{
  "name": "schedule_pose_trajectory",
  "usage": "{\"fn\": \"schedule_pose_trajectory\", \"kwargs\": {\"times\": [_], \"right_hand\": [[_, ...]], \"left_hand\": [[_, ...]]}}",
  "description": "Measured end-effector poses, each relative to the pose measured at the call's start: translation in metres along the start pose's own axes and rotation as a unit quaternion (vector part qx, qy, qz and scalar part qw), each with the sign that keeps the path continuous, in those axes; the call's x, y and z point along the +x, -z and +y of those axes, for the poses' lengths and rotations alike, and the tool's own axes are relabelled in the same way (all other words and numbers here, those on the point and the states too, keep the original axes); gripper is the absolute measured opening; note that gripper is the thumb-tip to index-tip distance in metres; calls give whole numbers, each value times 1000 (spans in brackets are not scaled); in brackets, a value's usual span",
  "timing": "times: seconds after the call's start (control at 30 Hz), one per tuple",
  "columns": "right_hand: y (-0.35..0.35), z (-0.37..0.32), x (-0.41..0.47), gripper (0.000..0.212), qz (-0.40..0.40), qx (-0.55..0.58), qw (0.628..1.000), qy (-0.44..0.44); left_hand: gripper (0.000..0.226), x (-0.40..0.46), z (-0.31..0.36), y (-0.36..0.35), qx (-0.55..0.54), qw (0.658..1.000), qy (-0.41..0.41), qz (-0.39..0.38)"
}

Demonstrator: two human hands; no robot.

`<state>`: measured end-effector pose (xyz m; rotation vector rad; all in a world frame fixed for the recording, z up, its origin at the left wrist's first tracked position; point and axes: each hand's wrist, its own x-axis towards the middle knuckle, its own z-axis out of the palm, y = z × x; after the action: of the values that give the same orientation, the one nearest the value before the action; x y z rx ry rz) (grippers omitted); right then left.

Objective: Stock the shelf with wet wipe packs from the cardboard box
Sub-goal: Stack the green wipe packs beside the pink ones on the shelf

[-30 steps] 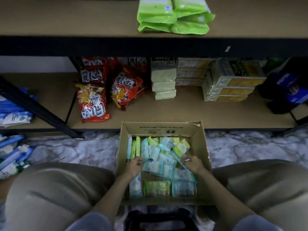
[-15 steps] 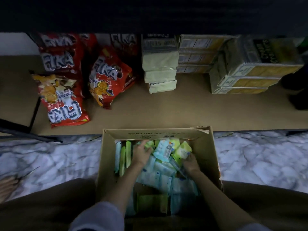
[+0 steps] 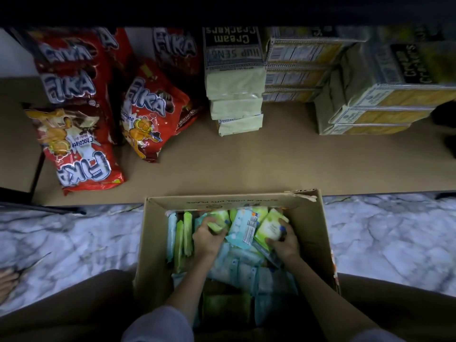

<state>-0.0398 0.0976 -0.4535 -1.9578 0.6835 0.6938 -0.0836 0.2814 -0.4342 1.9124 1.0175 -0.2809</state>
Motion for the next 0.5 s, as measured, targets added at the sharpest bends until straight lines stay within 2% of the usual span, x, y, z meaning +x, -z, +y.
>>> {"fn": "schedule_pose_trajectory", "kwargs": {"times": [0.1, 0.23, 0.3, 0.4, 0.5], "right_hand": [[-2, 1, -2, 74, -8, 22, 999, 31], [3, -2, -17, 73, -35, 17, 997, 65], [11, -6, -27, 72, -38, 14, 996, 79], [29, -19, -47, 73, -64, -5, 993, 99], [47, -37, -72, 72, -79, -20, 987, 137]], "left_hand": [[33, -8, -5, 5, -43, 999, -19, 15], [34, -23, -7, 13, -43, 995, -69, 61], [34, -35, -3, 22, -51, 993, -88, 53], [49, -51, 3, 38, -68, 991, -110, 24], [52, -62, 13, 59, -86, 988, -130, 11]]}}
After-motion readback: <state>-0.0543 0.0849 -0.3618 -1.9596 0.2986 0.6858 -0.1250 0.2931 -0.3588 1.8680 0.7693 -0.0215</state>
